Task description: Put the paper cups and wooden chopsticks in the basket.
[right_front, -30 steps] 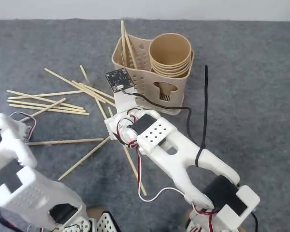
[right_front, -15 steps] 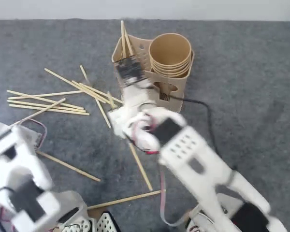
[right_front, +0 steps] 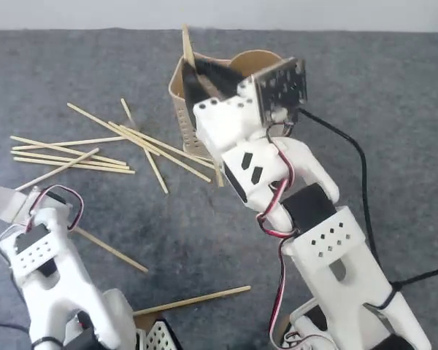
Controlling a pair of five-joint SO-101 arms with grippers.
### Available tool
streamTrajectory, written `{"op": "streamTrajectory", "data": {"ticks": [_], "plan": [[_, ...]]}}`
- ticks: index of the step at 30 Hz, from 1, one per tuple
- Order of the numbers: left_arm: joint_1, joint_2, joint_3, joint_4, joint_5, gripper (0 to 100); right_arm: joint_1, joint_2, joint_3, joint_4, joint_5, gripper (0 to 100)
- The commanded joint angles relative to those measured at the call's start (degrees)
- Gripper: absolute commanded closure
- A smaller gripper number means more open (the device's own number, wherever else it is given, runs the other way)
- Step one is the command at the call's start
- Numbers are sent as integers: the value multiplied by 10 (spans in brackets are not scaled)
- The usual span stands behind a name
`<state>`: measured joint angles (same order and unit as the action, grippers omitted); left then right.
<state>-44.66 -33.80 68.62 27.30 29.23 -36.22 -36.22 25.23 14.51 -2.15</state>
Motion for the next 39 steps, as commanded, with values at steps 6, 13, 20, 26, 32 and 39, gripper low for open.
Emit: {"op": "streamTrajectory", "data": {"ticks": [6,13,20,26,32,39], "plan": [[5,-36,-4,-17,-7,988,14,78,-71,-180,92,991],[1,-37,-3,-17,-9,988,42,247,-220,-293,92,991],[1,-38,-3,-18,-9,988,78,393,-342,-292,92,988],[2,-33,-2,-35,-9,988,96,369,-320,-207,18,855],[2,-33,1,-37,-9,988,114,301,-320,-73,-45,840],[4,-33,2,-37,-9,988,147,141,-320,237,-142,841]]}}
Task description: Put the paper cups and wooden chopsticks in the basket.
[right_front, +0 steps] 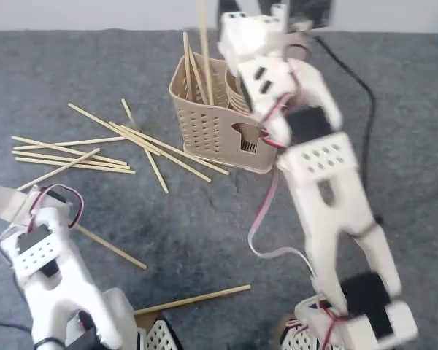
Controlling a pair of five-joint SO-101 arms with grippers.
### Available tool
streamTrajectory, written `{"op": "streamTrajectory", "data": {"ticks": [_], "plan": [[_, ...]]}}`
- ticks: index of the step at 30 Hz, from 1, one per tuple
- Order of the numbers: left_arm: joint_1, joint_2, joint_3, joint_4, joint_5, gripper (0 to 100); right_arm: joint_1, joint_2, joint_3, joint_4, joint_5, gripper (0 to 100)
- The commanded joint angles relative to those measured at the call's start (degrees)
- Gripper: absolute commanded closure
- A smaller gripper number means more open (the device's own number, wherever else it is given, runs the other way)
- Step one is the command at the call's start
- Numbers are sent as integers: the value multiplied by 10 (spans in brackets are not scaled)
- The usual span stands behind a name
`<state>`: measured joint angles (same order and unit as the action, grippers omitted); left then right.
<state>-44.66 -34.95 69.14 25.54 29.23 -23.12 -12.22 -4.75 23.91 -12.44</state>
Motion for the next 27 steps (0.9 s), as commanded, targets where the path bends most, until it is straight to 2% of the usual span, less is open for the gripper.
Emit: {"op": "streamTrajectory", "data": {"ticks": [1,8,11,13,16,20,24,27], "plan": [[4,-21,-4,-19,-9,988,24,-123,-20,196,-53,841],[4,-26,-9,-19,-6,988,111,-244,3,557,-93,841],[2,-27,-30,-18,-5,988,155,-278,55,645,-93,842],[1,-27,-57,-17,-5,988,192,-299,127,667,-92,842],[4,-27,-112,-16,-5,988,243,-320,280,643,-56,868],[19,-27,-256,24,-7,989,274,-345,513,507,-11,991],[51,-27,-390,36,-8,989,273,-364,689,337,-22,987],[81,-26,-471,36,-9,989,272,-380,760,257,-24,991]]}}
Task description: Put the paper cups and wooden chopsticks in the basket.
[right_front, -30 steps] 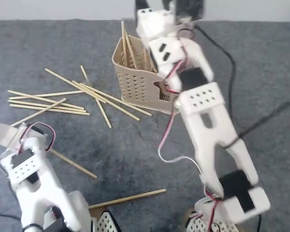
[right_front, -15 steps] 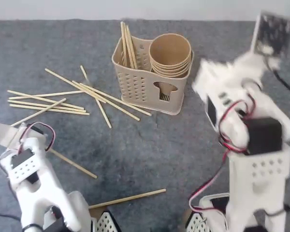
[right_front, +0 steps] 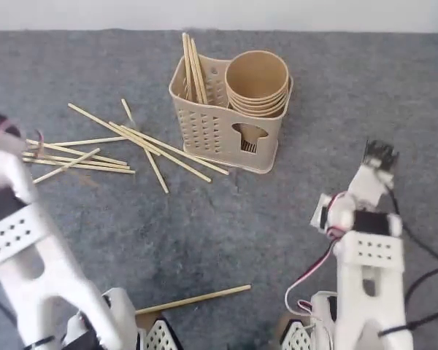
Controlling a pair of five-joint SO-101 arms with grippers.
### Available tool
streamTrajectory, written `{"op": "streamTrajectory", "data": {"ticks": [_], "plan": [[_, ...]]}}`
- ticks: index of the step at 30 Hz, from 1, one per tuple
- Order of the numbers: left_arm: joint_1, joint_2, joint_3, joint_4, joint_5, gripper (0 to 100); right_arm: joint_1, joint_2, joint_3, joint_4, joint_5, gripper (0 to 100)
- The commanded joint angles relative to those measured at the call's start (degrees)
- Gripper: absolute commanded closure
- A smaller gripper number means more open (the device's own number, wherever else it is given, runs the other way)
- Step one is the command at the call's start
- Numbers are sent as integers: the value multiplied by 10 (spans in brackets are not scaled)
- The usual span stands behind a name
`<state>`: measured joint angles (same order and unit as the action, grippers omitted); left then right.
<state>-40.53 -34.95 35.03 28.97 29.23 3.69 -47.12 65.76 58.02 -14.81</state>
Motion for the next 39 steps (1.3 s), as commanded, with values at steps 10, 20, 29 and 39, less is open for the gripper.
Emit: {"op": "streamTrajectory", "data": {"ticks": [10,20,29,39], "plan": [[264,-18,-239,-142,-7,989,7,-50,92,-93,9,991],[403,148,-281,-397,-69,989,7,-50,95,-95,33,991],[424,160,-211,-318,-78,989,5,-46,95,-109,33,991],[451,160,-94,-425,-106,987,5,-46,95,-108,34,991]]}}
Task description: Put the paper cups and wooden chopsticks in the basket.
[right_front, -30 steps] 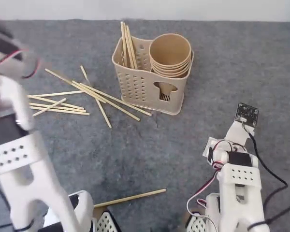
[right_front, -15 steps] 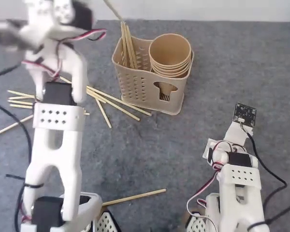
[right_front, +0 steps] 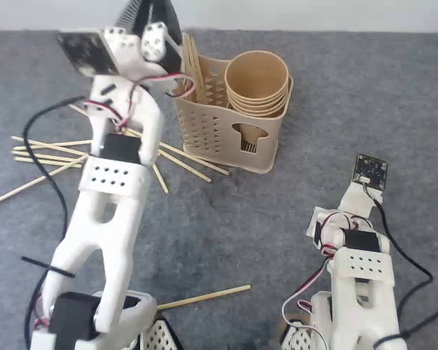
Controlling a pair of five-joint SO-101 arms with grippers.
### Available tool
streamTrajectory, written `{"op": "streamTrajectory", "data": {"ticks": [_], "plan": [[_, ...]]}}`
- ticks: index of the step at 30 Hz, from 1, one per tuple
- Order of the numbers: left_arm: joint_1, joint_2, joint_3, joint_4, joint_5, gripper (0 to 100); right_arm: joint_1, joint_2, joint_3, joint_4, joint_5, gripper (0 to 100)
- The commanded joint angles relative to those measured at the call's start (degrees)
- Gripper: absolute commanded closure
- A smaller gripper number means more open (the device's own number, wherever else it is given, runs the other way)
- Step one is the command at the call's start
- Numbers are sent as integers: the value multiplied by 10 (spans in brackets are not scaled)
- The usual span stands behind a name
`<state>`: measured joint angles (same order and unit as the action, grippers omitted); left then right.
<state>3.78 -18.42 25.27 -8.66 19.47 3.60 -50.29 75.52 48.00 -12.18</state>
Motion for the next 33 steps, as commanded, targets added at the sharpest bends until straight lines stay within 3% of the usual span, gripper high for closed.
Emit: {"op": "streamTrajectory", "data": {"ticks": [1,4,9,13,18,21,24,27,33], "plan": [[6,-6,4,-49,-9,985,6,-14,-3,-7,8,991],[-3,-11,6,-39,-7,915,6,-14,-2,-7,28,991],[-14,-29,-21,94,-5,763,6,-13,-2,-5,47,991],[-14,-80,-19,149,-2,750,6,-13,-2,-6,49,991],[-32,-206,18,217,98,750,5,-13,-2,-2,52,991],[-62,-318,65,315,135,750,4,-18,1,11,88,991],[-127,-447,122,474,129,750,-10,-19,3,17,151,991],[-201,-563,179,612,126,750,-36,-19,4,18,161,991],[-358,-673,331,663,123,750,-65,-19,-14,46,183,991]]}}
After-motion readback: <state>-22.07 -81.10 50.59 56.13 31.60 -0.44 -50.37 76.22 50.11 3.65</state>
